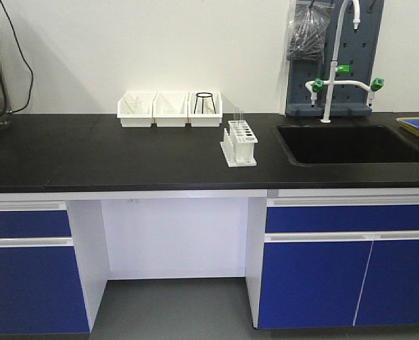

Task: Flip and reinsert test tube from rack
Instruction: 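Drive the base toward the white test-tube rack on the bench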

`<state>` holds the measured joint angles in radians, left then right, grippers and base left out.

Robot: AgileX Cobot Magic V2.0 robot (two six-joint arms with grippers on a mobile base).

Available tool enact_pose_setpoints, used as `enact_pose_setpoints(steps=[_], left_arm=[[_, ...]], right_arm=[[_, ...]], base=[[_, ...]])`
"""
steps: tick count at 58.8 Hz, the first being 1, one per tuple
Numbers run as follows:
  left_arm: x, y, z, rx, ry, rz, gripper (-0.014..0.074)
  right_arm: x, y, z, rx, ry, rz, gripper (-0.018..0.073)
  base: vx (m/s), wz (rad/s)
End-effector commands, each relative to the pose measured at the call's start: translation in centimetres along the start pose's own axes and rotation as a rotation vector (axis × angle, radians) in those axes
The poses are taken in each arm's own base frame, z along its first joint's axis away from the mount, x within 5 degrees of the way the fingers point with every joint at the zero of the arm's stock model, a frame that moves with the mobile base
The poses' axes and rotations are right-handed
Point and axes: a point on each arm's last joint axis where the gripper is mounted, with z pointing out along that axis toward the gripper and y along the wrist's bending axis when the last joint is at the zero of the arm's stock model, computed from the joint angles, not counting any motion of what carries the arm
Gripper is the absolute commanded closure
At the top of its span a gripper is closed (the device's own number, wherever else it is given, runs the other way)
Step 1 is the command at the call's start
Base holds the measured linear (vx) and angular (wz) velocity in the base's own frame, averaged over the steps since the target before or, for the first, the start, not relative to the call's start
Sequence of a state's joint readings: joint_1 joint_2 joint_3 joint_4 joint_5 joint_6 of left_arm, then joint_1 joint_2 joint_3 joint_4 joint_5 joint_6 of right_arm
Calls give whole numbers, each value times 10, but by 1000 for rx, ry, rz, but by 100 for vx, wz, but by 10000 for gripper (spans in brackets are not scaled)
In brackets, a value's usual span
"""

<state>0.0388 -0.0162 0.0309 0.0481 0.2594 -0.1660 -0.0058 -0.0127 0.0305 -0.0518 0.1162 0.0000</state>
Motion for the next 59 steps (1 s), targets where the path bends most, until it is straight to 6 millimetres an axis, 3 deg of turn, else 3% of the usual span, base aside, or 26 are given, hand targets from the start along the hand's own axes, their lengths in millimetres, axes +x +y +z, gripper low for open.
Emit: enact_pose_setpoints(steps=[1,24,59], left_arm=[[-7,-1,-1,19,-86,-4,603],[-7,-1,-1,19,-86,-4,603],[-7,-1,-1,19,-86,-4,603]], right_arm=[[-7,0,-1,6,-84,-9,571],[-7,0,-1,6,-85,-9,571],[-7,0,-1,6,-85,-9,571]], base=[[11,3],[25,-6],[43,10]])
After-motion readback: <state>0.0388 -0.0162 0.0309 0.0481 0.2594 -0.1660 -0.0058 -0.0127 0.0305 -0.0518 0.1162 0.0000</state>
